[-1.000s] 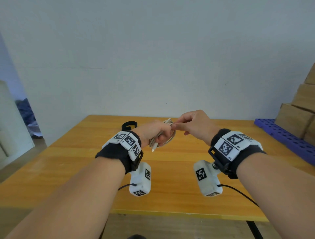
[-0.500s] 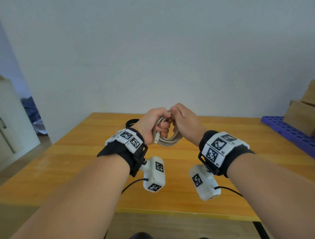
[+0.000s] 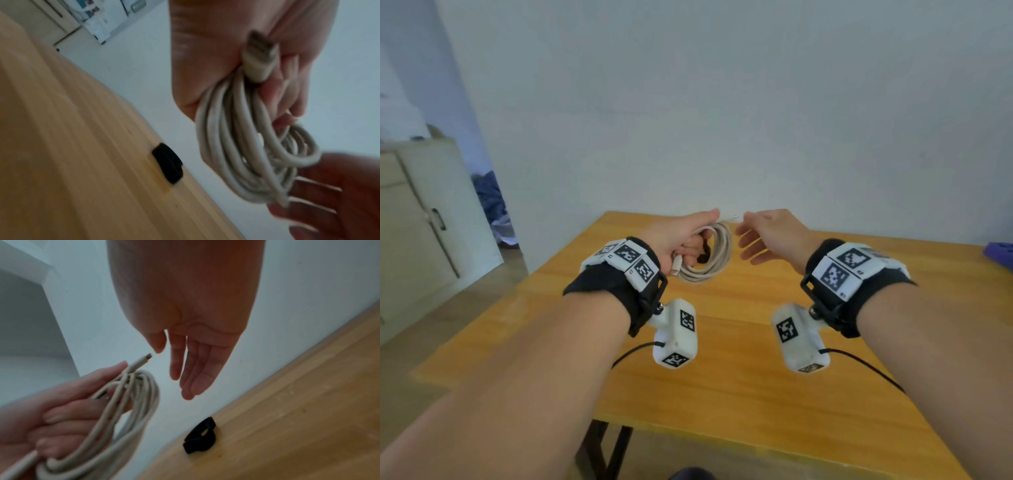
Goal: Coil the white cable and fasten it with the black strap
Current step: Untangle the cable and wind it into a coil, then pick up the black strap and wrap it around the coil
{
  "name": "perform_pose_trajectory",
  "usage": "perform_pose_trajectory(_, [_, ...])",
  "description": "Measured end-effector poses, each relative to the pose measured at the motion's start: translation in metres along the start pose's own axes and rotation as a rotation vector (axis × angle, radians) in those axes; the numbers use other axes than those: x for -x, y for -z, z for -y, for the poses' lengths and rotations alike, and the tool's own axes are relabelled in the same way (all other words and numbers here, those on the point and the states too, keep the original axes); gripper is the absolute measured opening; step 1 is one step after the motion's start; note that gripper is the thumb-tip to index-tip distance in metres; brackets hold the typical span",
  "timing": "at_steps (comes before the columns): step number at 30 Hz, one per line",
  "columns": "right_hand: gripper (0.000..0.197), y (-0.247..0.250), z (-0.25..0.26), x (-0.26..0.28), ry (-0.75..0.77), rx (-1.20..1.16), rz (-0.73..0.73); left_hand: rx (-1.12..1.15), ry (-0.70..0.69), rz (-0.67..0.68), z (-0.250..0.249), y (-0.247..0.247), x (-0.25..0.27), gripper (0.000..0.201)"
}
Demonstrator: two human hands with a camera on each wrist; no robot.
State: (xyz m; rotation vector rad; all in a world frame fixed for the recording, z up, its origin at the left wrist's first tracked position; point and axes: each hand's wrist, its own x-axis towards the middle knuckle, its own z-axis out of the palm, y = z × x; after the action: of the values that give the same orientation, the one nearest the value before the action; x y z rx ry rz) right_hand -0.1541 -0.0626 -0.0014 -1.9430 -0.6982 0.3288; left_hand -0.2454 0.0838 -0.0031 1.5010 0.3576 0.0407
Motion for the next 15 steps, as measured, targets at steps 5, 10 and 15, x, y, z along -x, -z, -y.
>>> perform_pose_trajectory(5, [0.022, -0.021, -0.012, -0.029, -0.005, 0.276, 0.045, 0.063, -0.076, -0.254, 0.004, 0.038, -0.01, 0.04])
perform_pose_trajectory(10, [0.04, -0.048, -0.01, -0.052, 0.012, 0.52, 0.134, 0.106, -0.053, -0.291, 0.009, 0.055, -0.024, 0.041])
perform_pose_trajectory(15, [0.059, -0.069, -0.015, -0.066, -0.055, 0.663, 0.369, 0.145, -0.016, -0.3, 0.019, 0.064, -0.037, 0.041])
